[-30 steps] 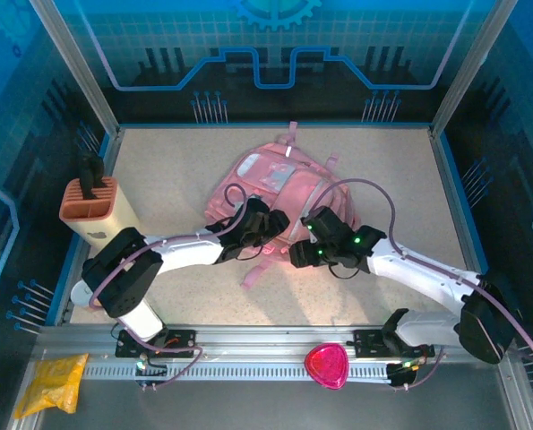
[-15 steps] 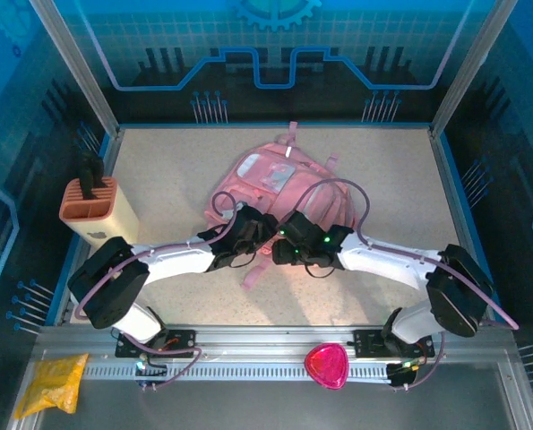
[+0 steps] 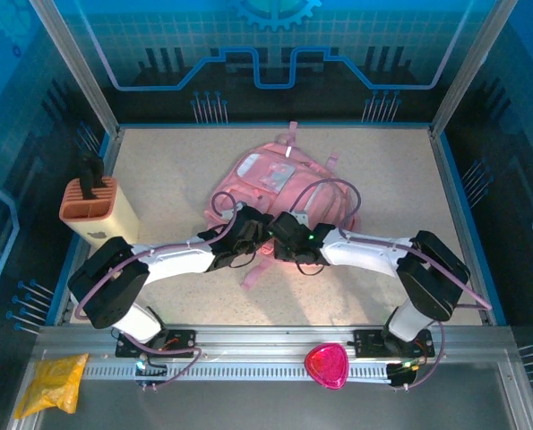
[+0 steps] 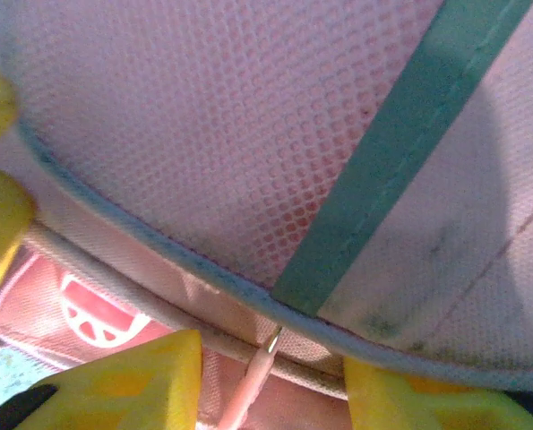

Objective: Pack the student bag

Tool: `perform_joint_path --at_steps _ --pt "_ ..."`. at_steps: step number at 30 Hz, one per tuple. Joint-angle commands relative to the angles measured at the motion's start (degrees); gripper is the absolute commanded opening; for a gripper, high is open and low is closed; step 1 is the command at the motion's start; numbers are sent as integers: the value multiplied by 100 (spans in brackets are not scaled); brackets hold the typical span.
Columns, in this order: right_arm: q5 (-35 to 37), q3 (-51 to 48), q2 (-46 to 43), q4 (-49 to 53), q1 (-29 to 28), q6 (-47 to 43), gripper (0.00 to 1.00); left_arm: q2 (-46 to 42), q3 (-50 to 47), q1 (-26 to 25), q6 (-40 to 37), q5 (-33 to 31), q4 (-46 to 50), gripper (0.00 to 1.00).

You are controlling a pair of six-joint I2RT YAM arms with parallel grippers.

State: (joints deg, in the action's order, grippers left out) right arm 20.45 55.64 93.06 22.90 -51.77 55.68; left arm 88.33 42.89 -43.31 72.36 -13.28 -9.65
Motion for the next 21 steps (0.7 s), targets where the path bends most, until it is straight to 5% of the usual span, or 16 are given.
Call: perform_joint_path --at_steps 1,14,21 --pt "181 237 268 -228 -82 101 40 -69 -50 -26 120 -165 239 58" --pt "484 25 134 -25 -118 -180 2 387 -71 28 324 -352 396 60" --pt "831 -228 -244 469 -81 -656 0 695 -316 527 305 -87 106 60"
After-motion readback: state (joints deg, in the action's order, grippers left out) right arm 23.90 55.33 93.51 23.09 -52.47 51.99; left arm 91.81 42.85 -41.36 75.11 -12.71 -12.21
